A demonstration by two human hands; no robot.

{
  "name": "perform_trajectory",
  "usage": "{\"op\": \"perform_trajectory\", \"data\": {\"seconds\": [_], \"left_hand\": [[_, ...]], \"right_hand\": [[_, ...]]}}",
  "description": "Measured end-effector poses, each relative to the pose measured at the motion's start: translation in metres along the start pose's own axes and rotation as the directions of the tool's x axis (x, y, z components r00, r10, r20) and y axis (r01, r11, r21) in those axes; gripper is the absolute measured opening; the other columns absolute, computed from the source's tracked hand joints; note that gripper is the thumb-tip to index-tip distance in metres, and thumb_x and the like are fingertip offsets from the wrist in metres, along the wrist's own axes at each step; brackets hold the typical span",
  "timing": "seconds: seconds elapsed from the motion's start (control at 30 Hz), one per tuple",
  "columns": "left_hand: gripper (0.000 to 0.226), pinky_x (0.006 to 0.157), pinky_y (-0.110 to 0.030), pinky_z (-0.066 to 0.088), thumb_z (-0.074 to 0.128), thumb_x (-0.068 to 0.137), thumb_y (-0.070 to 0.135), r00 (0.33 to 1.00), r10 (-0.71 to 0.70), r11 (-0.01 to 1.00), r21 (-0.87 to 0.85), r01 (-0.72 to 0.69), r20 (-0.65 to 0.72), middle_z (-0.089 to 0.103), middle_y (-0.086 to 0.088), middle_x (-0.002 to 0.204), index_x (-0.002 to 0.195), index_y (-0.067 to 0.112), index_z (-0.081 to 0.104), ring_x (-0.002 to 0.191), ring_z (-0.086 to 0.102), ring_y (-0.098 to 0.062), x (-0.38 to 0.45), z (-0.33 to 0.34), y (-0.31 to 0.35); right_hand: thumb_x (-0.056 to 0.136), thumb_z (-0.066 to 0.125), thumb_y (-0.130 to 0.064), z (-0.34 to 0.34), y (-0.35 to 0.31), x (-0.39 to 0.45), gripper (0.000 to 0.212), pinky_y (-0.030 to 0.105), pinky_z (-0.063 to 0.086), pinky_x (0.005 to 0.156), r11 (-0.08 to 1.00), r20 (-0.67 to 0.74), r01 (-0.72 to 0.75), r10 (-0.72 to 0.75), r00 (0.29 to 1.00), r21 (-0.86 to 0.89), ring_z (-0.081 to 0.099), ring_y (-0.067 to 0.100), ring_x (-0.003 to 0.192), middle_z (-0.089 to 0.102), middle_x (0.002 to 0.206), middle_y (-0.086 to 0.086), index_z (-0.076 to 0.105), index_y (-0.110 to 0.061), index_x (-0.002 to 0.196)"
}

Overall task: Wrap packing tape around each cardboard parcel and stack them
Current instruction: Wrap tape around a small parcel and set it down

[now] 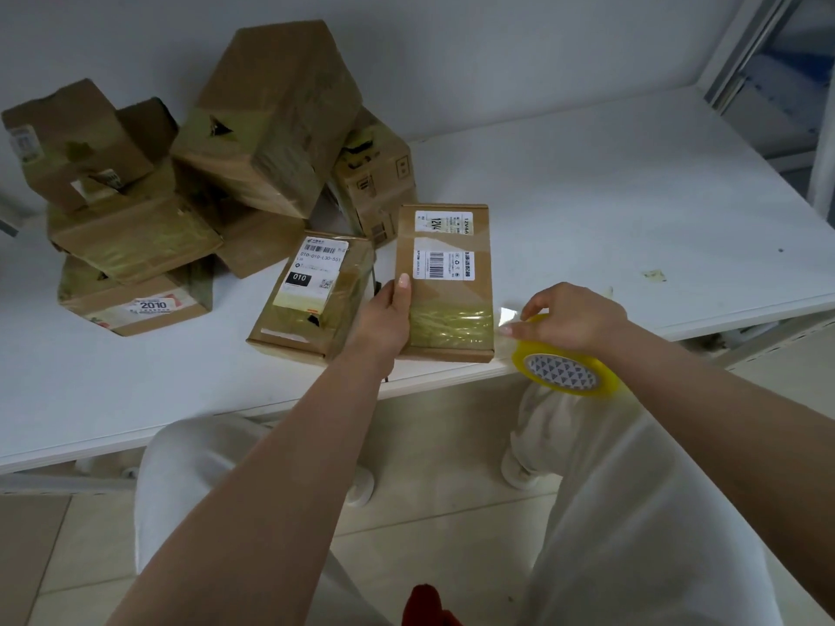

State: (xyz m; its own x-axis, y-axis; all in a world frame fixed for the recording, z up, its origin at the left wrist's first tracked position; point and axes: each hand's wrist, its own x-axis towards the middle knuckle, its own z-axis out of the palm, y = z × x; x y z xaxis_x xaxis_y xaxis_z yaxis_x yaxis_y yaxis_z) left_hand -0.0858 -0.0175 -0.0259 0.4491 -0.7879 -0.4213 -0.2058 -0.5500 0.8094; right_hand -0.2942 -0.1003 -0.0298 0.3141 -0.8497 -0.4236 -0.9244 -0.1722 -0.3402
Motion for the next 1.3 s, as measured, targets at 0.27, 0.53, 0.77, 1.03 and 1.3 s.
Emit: {"op": "perform_trajectory", "data": {"seconds": [0.27, 0.53, 0.77, 1.03, 1.3], "left_hand": [[0.053, 0.095, -0.037, 0.041, 0.023, 0.105, 0.044, 0.981, 0.017, 0.99, 0.138, 0.011, -0.195, 0.058, -0.015, 0.127, 0.136, 0.011, 0.051, 0.121, 0.052, -0.034, 0.003, -0.003, -0.01], [0.041, 0.094, -0.047, 0.049, 0.053, 0.099, 0.027, 0.98, 0.118, 0.739, 0.673, 0.02, -0.159, 0.051, -0.016, 0.13, 0.135, 0.009, 0.044, 0.118, 0.052, -0.034, 0.024, -0.002, -0.06], [0.043, 0.086, -0.039, 0.052, 0.058, 0.091, 0.007, 0.986, 0.046, 0.728, 0.681, 0.077, -0.161, 0.053, -0.019, 0.123, 0.129, 0.001, 0.039, 0.111, 0.057, -0.035, 0.034, 0.001, -0.065], [0.022, 0.07, -0.034, 0.042, 0.04, 0.098, 0.005, 0.995, 0.032, 0.886, 0.462, 0.016, -0.095, 0.056, -0.019, 0.11, 0.12, 0.001, 0.044, 0.098, 0.06, -0.035, 0.016, -0.011, -0.056], [0.022, 0.063, -0.031, 0.051, 0.035, 0.105, 0.032, 0.966, 0.241, 0.885, 0.387, -0.258, 0.093, 0.064, 0.001, 0.077, 0.112, 0.024, 0.054, 0.067, 0.061, -0.016, -0.006, -0.01, -0.028]], "right_hand": [[0.084, 0.055, -0.066, 0.0, -0.015, 0.006, 0.042, 0.032, 0.045, 0.082, 0.993, 0.044, -0.009, 0.014, 0.999, -0.118, 0.059, 0.02, 0.105, 0.067, 0.112, -0.006, 0.071, -0.032, 0.105], [0.085, 0.056, -0.066, -0.001, -0.02, 0.006, 0.043, 0.03, 0.041, 0.075, 0.989, 0.071, -0.012, 0.023, 0.997, -0.146, 0.06, 0.019, 0.103, 0.067, 0.109, -0.006, 0.072, -0.031, 0.105], [0.085, 0.057, -0.063, 0.001, -0.021, 0.002, 0.04, 0.028, 0.04, 0.073, 0.992, 0.044, -0.024, 0.03, 0.999, -0.121, 0.061, 0.019, 0.1, 0.068, 0.104, -0.006, 0.073, -0.029, 0.098], [0.086, 0.057, -0.062, -0.003, -0.016, -0.002, 0.036, 0.03, 0.041, 0.077, 0.997, 0.049, -0.026, 0.03, 0.998, -0.072, 0.059, 0.019, 0.105, 0.067, 0.111, -0.007, 0.071, -0.033, 0.102], [0.087, 0.058, -0.044, -0.01, -0.008, -0.002, 0.019, 0.042, 0.046, 0.099, 0.997, 0.129, -0.044, 0.035, 0.991, 0.065, 0.057, 0.024, 0.112, 0.065, 0.121, -0.004, 0.072, -0.037, 0.097]]}}
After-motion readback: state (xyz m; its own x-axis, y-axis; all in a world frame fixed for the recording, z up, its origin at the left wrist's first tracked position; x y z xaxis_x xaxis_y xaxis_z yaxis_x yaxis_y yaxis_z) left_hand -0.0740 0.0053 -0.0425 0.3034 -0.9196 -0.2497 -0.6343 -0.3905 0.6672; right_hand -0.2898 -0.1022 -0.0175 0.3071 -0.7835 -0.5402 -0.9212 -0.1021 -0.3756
